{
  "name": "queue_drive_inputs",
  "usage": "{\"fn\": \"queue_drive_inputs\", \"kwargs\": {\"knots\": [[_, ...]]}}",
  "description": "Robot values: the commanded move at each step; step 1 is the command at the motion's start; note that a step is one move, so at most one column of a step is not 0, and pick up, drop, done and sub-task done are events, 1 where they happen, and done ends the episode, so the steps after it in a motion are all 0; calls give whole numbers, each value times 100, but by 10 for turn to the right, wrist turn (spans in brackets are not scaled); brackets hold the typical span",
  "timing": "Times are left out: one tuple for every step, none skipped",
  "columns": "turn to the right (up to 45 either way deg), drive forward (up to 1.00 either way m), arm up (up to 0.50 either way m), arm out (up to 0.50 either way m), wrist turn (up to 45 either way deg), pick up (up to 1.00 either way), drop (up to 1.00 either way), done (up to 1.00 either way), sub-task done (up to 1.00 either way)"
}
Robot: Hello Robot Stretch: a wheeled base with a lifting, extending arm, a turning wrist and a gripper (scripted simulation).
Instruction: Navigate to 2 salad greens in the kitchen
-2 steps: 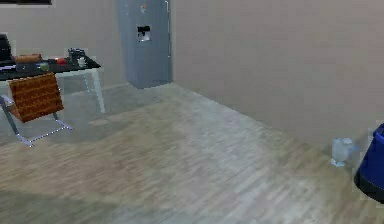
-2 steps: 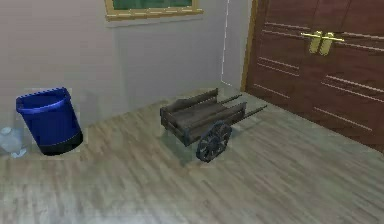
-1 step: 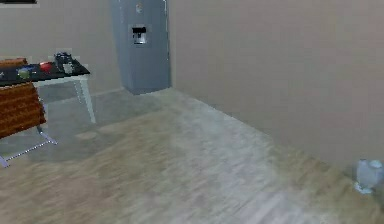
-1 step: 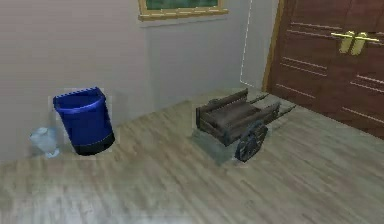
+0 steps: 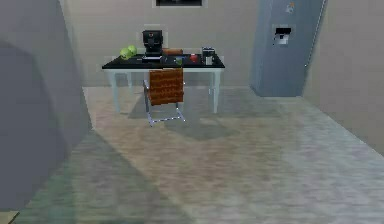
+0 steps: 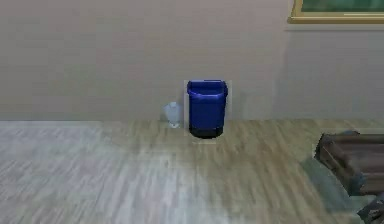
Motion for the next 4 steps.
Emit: {"fn": "queue_drive_inputs", "kwargs": {"knots": [[0, 70, 0, 0, 0, 0, 0, 0, 0], [-330, 0, 0, 0, 0, 0, 0, 0, 0], [0, 100, 0, 0, 0, 0, 0, 0, 0], [0, 70, 0, 0, 0, 0, 0, 0, 0]]}}
